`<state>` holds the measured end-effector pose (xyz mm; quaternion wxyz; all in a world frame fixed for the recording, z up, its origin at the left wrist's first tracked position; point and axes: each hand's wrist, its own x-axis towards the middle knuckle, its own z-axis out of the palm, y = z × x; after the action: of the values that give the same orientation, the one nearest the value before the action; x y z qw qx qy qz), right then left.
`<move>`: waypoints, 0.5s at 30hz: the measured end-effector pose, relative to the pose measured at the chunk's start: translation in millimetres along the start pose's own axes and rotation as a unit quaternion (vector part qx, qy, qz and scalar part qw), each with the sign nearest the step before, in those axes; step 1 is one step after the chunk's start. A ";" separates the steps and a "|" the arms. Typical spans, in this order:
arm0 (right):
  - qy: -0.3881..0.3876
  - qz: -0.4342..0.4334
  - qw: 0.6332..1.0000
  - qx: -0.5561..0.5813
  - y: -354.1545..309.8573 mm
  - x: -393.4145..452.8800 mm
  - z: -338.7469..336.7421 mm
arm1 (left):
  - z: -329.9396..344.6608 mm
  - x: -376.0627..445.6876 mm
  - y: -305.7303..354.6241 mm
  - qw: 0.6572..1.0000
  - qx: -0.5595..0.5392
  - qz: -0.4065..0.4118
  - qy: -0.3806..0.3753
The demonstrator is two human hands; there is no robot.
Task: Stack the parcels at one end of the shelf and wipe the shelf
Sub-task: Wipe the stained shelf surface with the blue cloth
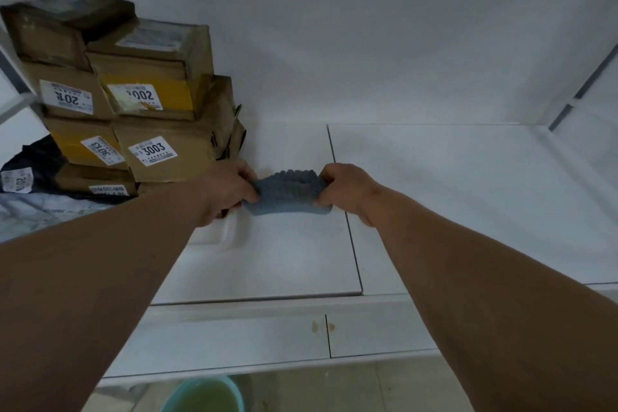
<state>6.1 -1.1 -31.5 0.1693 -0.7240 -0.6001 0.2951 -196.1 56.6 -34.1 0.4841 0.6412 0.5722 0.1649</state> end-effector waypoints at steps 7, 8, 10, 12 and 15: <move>-0.238 0.050 0.960 -0.137 18.3 -23.6 33.8 | 26.4 -13.0 -39.9 0.964 0.205 -0.055 -0.158; -0.252 0.061 0.957 -0.133 23.6 -23.1 40.2 | 31.3 -14.3 -45.2 0.961 0.210 -0.061 -0.167; -0.251 0.079 0.958 -0.112 29.7 -20.1 47.1 | 36.2 -12.9 -50.7 0.964 0.198 -0.064 -0.165; -0.230 0.097 0.965 -0.084 31.5 -16.6 48.2 | 36.6 -7.5 -51.8 0.971 0.185 -0.060 -0.141; -0.194 0.126 0.972 -0.046 34.1 -8.1 47.7 | 36.2 4.8 -52.1 0.984 0.144 -0.048 -0.089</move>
<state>1.4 -21.8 -86.8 -0.0225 -0.7301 -0.5381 0.4205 -196.9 38.8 -95.2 0.4429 0.6881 0.5747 0.0000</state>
